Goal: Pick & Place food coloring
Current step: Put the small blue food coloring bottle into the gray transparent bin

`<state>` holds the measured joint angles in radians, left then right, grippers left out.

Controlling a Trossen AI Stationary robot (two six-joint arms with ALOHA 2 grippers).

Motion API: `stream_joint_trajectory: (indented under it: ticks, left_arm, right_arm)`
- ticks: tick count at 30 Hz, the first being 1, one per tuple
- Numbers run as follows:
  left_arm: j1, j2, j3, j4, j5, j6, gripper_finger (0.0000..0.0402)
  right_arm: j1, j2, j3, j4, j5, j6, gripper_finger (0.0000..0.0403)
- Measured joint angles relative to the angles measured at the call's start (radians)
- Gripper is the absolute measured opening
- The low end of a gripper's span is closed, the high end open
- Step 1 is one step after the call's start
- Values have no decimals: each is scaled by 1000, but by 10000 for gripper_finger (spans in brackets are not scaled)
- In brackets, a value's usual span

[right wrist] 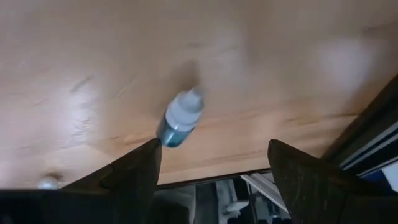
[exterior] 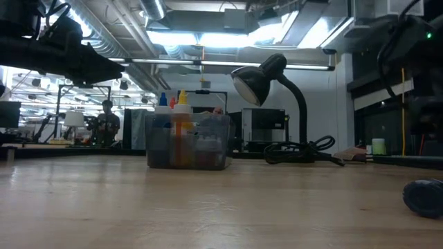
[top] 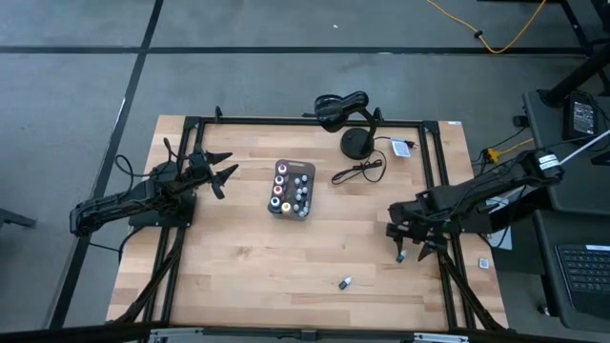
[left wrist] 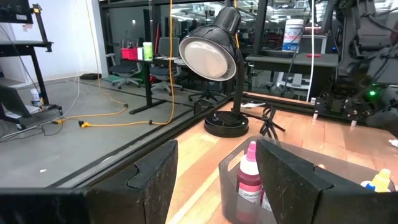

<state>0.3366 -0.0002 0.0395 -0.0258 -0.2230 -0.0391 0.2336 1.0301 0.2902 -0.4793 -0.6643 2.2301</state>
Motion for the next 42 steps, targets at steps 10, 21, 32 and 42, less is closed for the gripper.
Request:
stream_joint_trajectory:
  ticks: [10,21,32,42]
  left_arm:
    - [0,0,0,0,0,0,212]
    - [0,0,0,0,0,0,212]
    - [0,0,0,0,0,0,212]
    - [0,0,0,0,0,0,212]
  right_arm:
    - [-76,-53,-87,103,35,65,294]
    - [-111,-52,-118,184,87,141,294]
    - [-122,-51,-118,153,-3,0,294]
    - [-186,-51,-111,99,44,-288,294]
